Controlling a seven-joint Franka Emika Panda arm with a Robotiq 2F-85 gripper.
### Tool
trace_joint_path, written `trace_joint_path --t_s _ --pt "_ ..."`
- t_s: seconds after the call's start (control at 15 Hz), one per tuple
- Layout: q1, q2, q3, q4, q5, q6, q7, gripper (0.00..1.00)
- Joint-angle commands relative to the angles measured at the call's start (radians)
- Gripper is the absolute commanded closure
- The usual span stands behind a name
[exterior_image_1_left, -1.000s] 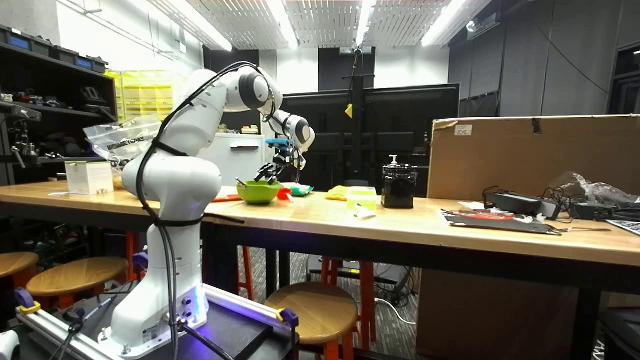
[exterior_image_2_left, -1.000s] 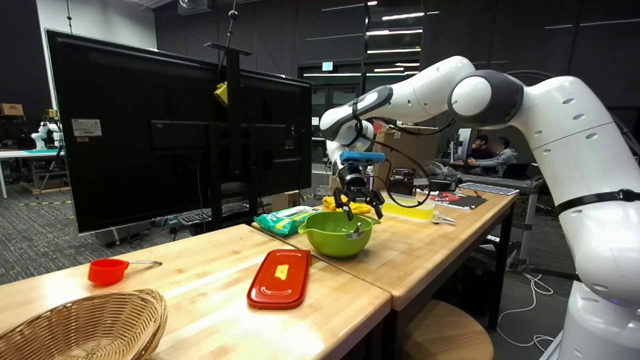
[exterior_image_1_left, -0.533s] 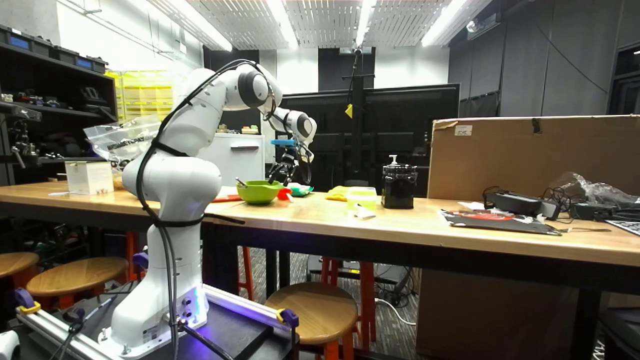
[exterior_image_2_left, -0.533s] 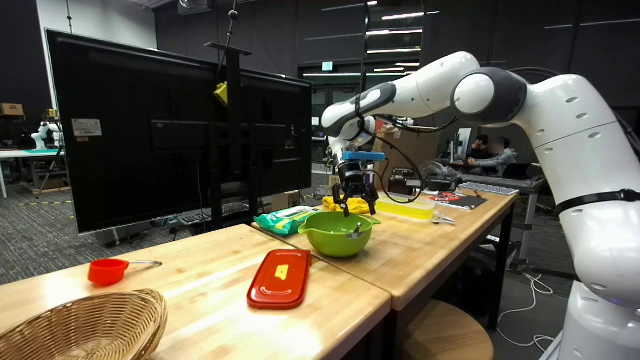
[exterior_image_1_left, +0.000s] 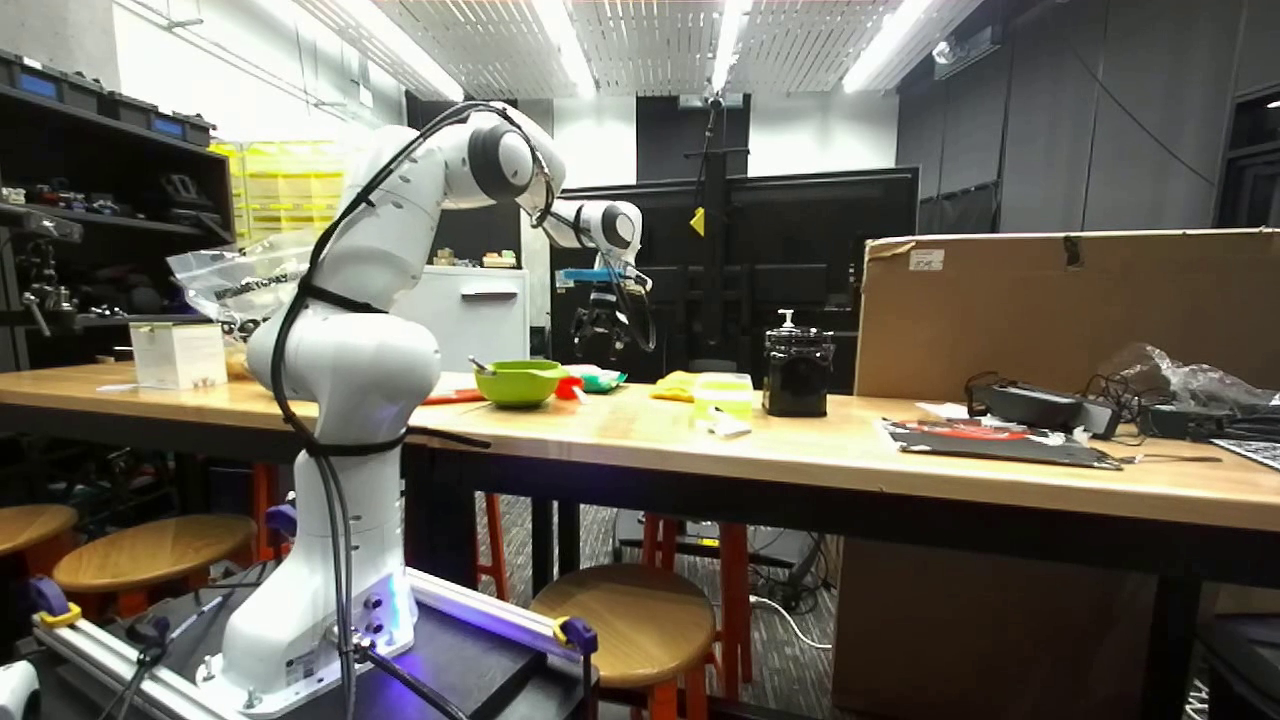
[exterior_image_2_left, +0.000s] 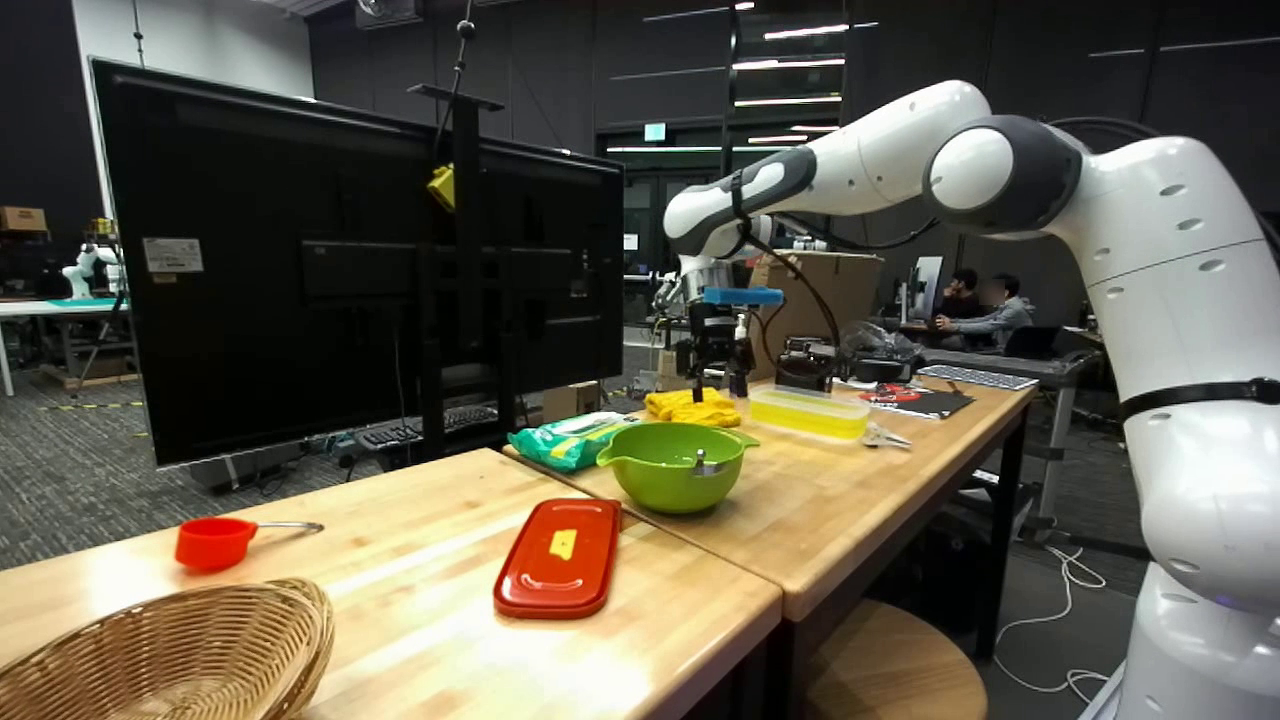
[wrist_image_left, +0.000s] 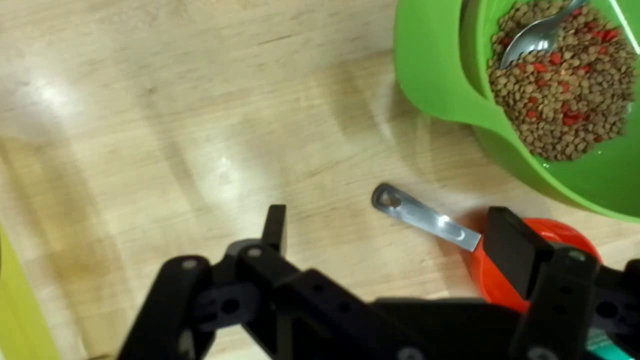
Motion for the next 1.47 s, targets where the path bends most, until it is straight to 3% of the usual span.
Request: trace_joint_path --t_s 0.0,0.2,0.53,1.4 --pt "-0.008 -0.082 -0.005 -0.052 -0.089 0.088 -0.066 0.0" --pt "-0.026 -0.117 -0.008 -0.066 -0.128 0.155 -0.106 0.0" --pt "-0.069 -0.186 -0.014 -0.118 -0.102 0.242 -0.173 0.0" --pt "0.01 -0.335 0.048 -0.164 -0.09 0.103 -0.082 0.0"
